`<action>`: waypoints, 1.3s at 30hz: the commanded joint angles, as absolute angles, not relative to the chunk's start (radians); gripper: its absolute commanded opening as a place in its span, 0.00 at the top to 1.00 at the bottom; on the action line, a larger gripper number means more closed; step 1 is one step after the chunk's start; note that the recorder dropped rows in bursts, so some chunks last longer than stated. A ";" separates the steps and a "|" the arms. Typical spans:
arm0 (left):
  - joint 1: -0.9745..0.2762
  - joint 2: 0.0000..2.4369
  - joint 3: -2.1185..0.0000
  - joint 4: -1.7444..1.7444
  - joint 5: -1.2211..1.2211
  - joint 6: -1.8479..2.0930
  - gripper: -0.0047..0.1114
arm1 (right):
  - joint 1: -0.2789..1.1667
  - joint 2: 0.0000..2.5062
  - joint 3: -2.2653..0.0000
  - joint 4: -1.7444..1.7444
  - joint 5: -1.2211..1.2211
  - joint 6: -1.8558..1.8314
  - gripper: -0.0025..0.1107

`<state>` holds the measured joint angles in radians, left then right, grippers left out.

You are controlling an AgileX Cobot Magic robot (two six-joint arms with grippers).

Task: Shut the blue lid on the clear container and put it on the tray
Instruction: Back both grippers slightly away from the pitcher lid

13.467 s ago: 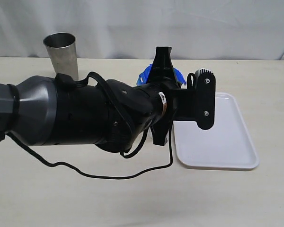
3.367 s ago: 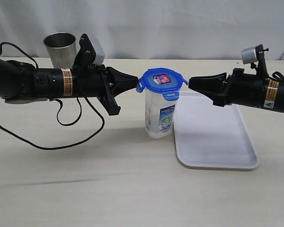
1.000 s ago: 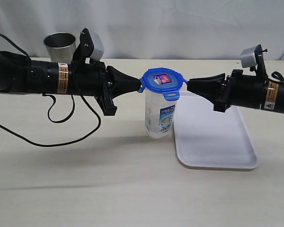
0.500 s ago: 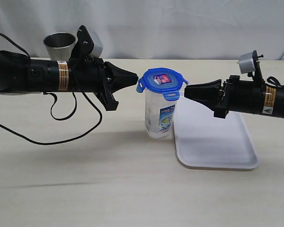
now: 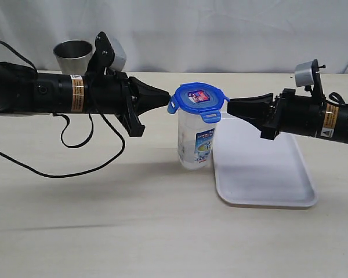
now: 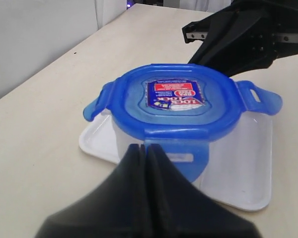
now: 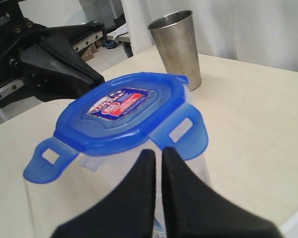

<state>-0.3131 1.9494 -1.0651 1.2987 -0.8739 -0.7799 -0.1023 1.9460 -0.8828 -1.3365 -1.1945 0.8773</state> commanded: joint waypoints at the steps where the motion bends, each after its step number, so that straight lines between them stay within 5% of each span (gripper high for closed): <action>1: -0.315 1.948 -1.072 1.308 -0.892 -0.794 0.96 | -0.102 1.946 -0.884 -1.328 -1.199 0.864 0.94; 39: -0.315 1.967 -1.072 1.154 -0.933 -0.623 0.96 | -0.102 1.946 -0.884 -1.386 -1.205 0.883 0.94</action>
